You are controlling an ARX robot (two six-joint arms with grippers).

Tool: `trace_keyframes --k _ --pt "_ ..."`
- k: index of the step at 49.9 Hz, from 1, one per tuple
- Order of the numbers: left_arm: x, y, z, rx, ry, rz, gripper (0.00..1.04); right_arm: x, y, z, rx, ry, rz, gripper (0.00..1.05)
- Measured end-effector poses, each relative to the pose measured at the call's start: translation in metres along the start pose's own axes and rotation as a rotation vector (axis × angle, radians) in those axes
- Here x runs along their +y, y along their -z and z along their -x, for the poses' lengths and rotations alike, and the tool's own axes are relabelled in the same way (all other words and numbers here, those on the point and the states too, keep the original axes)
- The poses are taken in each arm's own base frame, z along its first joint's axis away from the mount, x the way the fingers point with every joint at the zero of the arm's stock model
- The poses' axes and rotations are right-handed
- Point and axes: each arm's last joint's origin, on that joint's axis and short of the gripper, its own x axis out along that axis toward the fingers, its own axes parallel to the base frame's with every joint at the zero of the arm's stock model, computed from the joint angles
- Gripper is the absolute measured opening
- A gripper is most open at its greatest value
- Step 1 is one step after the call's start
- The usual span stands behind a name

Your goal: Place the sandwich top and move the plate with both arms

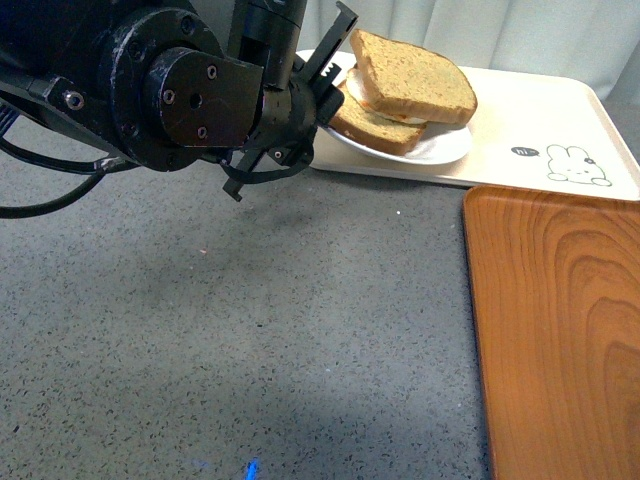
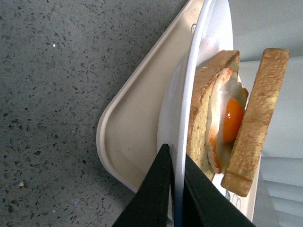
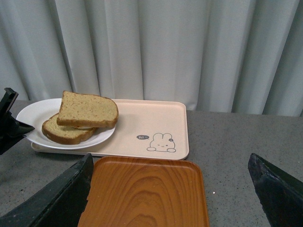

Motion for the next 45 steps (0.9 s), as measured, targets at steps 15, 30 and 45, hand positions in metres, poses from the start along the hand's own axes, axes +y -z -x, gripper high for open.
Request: trace_keyframes --k 15,30,45 --pt "0.005 0.007 0.001 0.030 -0.079 -0.073 0.50 0.000 0.000 0.000 0.000 0.000 0.000 0.96" --pt "0.034 -0.031 0.016 0.000 -0.228 -0.202 1.00 0.000 0.000 0.000 0.000 0.000 0.000 0.96" --pt "0.061 -0.073 0.068 -0.055 -0.256 -0.239 0.98 0.000 0.000 0.000 0.000 0.000 0.000 0.96"
